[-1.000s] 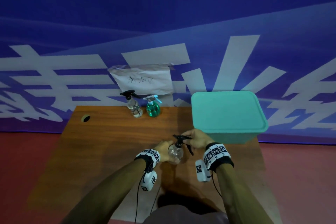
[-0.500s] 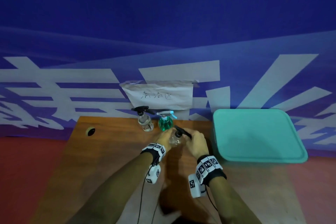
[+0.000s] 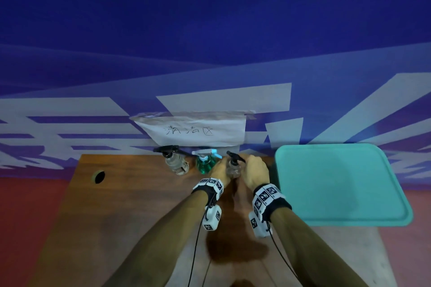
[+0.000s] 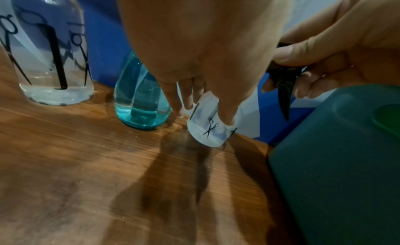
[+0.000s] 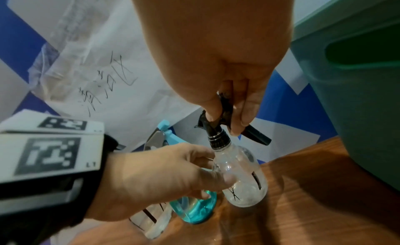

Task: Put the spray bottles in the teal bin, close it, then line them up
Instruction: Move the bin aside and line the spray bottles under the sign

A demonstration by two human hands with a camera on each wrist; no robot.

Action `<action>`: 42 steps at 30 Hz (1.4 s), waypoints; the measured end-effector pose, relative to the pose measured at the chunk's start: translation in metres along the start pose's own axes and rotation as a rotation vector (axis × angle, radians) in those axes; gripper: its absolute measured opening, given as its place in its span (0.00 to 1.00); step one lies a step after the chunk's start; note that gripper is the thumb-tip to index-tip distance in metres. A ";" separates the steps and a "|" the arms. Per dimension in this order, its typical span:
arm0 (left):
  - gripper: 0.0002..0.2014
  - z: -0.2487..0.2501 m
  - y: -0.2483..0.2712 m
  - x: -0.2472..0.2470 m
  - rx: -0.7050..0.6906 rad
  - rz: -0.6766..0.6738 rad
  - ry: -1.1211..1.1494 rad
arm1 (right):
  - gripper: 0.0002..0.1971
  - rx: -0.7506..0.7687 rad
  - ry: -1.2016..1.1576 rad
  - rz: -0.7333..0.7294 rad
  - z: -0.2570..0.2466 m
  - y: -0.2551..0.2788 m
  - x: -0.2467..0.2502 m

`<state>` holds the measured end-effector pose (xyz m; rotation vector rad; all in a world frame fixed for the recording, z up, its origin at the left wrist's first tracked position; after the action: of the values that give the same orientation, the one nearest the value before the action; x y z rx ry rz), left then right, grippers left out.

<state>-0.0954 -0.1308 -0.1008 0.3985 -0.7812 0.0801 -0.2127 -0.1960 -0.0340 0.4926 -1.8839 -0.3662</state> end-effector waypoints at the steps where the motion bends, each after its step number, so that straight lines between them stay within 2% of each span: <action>1: 0.34 0.000 0.000 0.000 0.003 0.009 0.009 | 0.08 0.002 0.019 -0.003 -0.001 -0.001 -0.001; 6: 0.31 -0.004 -0.003 -0.002 0.024 0.028 0.062 | 0.06 0.032 0.068 -0.014 -0.003 -0.004 0.000; 12: 0.34 -0.005 -0.012 -0.008 0.042 0.041 0.088 | 0.07 0.107 0.075 -0.008 -0.007 -0.015 0.004; 16: 0.25 0.001 -0.016 -0.005 0.055 0.032 0.064 | 0.11 0.167 0.169 0.020 -0.012 -0.022 0.007; 20: 0.15 -0.001 -0.022 -0.008 0.063 0.062 0.075 | 0.20 0.295 0.304 0.050 -0.025 -0.025 0.004; 23: 0.16 -0.006 -0.027 -0.012 0.056 0.097 0.102 | 0.20 0.347 0.364 0.027 -0.033 -0.029 -0.001; 28: 0.17 -0.006 -0.026 -0.011 0.045 0.101 0.153 | 0.16 0.358 0.459 -0.030 -0.042 -0.033 -0.003; 32: 0.16 -0.007 -0.023 -0.009 0.042 0.111 0.123 | 0.18 0.330 0.451 -0.076 -0.046 -0.034 -0.008; 39: 0.17 -0.017 -0.024 -0.017 0.099 0.173 0.165 | 0.15 0.326 0.534 -0.041 -0.051 -0.029 -0.017; 42: 0.15 -0.014 -0.024 -0.014 0.147 0.145 0.143 | 0.14 0.332 0.573 -0.018 -0.051 -0.027 -0.019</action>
<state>-0.0909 -0.1466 -0.1271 0.4694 -0.6638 0.2998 -0.1547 -0.2104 -0.0442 0.7476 -1.3800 0.0822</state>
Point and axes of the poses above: each hand's wrist, its own y-axis away from the middle knuckle, its own x-axis out of the back of the hand, z = x × y, the point moved 7 cm from there along -y, towards the middle knuckle, and after that the axes turned 15 degrees about -x, right-handed, at the moved point
